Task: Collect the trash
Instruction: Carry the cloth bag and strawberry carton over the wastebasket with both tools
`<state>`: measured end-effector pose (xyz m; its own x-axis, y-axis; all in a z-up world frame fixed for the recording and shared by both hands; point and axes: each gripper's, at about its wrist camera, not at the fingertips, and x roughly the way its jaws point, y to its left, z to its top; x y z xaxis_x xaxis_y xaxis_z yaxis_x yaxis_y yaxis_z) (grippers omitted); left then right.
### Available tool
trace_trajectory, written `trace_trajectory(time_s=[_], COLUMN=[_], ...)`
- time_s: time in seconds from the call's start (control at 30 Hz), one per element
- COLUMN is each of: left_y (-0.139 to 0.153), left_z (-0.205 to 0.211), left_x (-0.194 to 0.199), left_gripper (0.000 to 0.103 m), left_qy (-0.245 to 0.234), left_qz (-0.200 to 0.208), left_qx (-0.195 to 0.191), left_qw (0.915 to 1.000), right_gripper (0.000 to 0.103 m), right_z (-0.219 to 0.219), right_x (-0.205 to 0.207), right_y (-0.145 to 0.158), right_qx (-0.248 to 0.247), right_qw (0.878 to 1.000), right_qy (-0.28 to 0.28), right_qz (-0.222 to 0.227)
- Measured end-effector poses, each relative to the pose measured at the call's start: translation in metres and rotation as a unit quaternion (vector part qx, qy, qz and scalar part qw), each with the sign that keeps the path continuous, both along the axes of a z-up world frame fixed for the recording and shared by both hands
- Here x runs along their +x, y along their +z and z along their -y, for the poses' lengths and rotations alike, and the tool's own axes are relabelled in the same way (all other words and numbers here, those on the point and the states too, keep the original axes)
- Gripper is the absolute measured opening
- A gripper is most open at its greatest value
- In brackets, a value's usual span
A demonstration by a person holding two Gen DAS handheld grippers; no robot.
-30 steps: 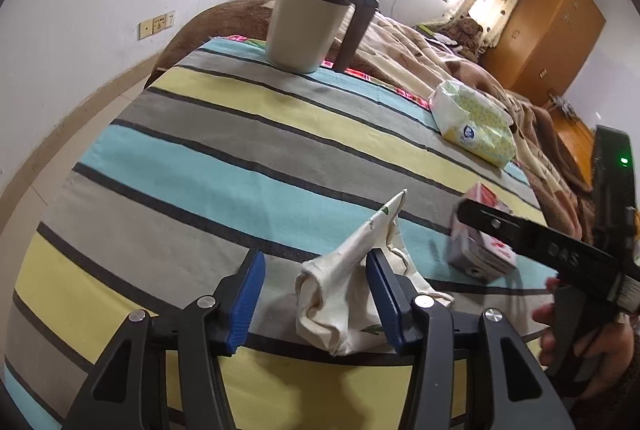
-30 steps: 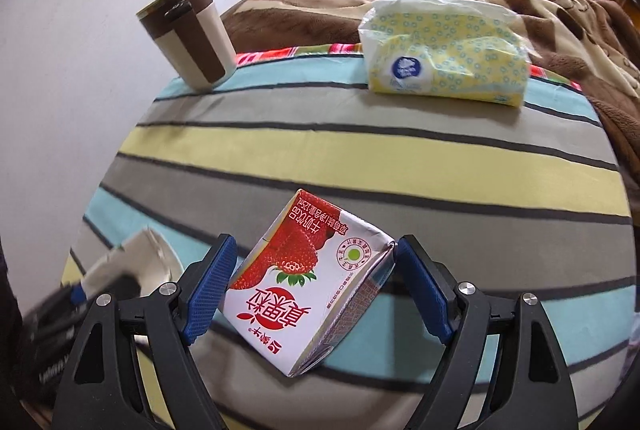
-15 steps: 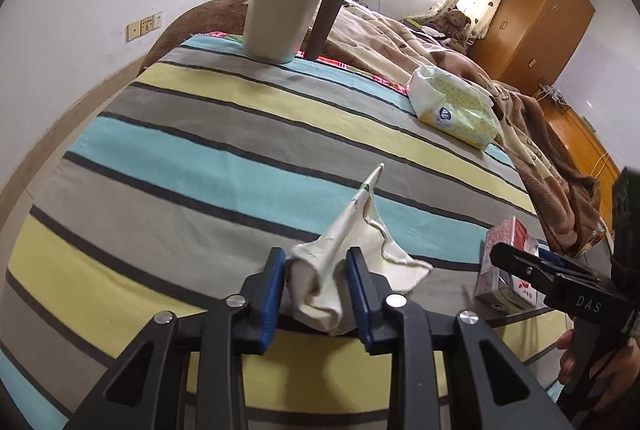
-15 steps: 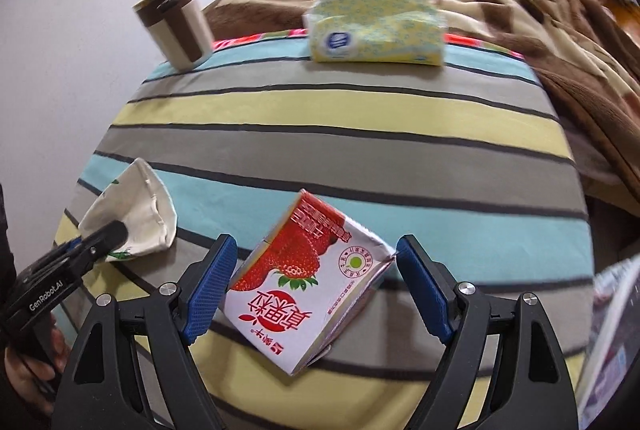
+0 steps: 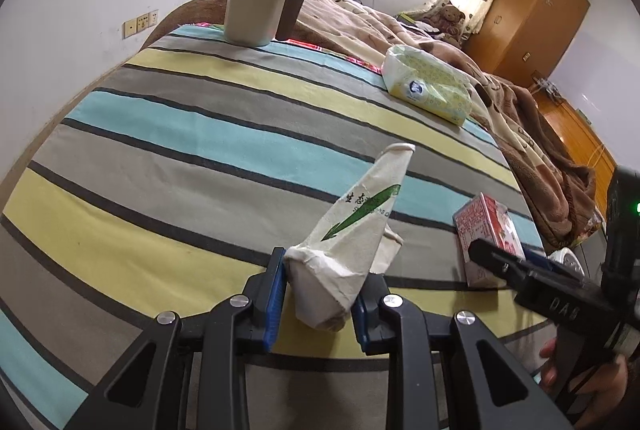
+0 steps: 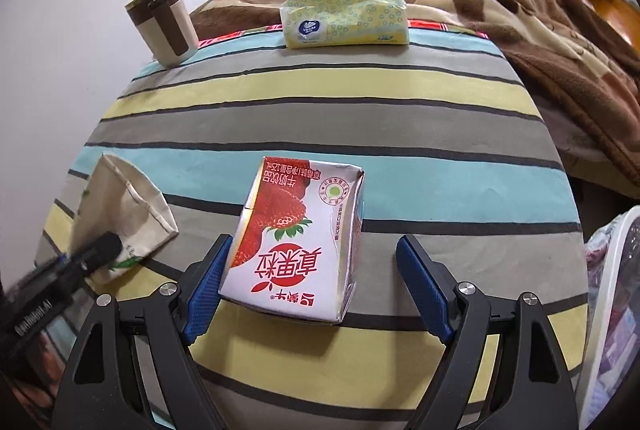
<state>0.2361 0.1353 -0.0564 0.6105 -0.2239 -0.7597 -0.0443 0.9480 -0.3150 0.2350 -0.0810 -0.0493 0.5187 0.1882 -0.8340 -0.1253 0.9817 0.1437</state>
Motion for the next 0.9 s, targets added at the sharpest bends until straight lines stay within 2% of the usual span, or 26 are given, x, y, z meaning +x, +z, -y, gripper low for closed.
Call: trace_trajectory(time_s=[0.1, 0.2, 0.43, 0.6, 0.9], left_y=[0.0, 0.0, 0.002, 0.009, 0.038], left_z=[0.003, 0.011, 0.024, 0.037, 0.076], left_x=[0.003, 0.002, -0.001, -0.011, -0.035], left_gripper=[0.029, 0.029, 0.028, 0.026, 0.026], left_qy=[-0.005, -0.012, -0.034, -0.045, -0.071], left_qz=[-0.004, -0.006, -0.004, 0.007, 0.045], left_qx=[-0.003, 0.016, 0.022, 0.009, 0.016], left_qw=[1.0, 0.9998, 0.9992, 0.9989, 0.9963], right_gripper=[0.081, 0.061, 0.06, 0.06, 0.06], right_z=[-0.001, 0.003, 0.019, 0.033, 0.063], right_x=[-0.003, -0.007, -0.017, -0.032, -0.059], right_y=[-0.001, 0.002, 0.007, 0.021, 0.043], right_qx=[-0.014, -0.009, 0.017, 0.034, 0.05], right_qw=[1.0, 1.0, 0.999, 0.997, 0.993], right_qy=[0.005, 0.012, -0.009, -0.017, -0.036], right_qz=[0.01, 0.021, 0.033, 0.06, 0.096])
